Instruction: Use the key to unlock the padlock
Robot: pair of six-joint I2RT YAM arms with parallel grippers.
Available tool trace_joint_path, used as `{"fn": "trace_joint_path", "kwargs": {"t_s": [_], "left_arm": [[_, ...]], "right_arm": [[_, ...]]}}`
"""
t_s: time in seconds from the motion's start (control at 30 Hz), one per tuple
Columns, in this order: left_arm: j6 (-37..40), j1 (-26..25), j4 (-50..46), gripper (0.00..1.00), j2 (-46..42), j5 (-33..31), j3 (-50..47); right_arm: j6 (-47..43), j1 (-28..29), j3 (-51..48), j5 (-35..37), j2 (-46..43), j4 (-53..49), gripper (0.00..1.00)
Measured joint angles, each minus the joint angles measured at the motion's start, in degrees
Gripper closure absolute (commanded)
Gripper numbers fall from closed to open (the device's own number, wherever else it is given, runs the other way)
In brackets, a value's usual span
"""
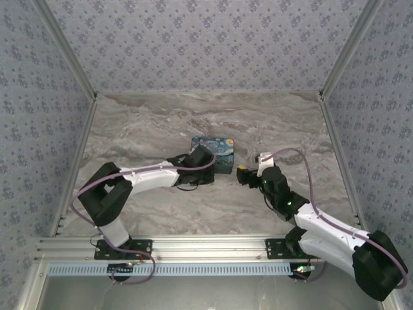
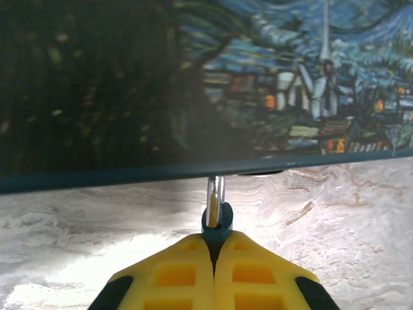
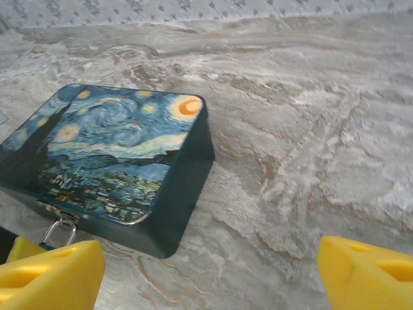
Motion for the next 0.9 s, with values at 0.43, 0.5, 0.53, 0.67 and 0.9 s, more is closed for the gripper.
{"fn": "trace_joint_path", "kwargs": {"t_s": [0.43,0.5,0.53,0.67,0.9], "left_arm": [[5.77,-4.55,-12.31,0.8,10.84,-8.61,14.73],[6.21,-4.59,-12.94,0.75,11.67,-8.5,15.04],[6.36,-4.61,-13.14,0.73,12.13,-8.37,15.04],[7.02,-4.81,-13.4,0.69,13.33,-7.63,15.26],[8.31,-4.92,-13.25,0.61,13.49,-6.36,17.29]], "right_arm": [[5.22,-6.73,-2.03,-4.92,-5.68,-6.36,0.12],[5.29,-7.32,-2.4,-5.25,-6.78,-6.86,0.12],[5.46,-7.74,-2.67,-5.57,-7.23,-7.02,0.11],[5.73,-9.18,-3.23,-7.13,-7.78,-8.13,0.11],[5.88,-11.1,-3.91,-10.99,-7.78,-9.16,0.08]]}}
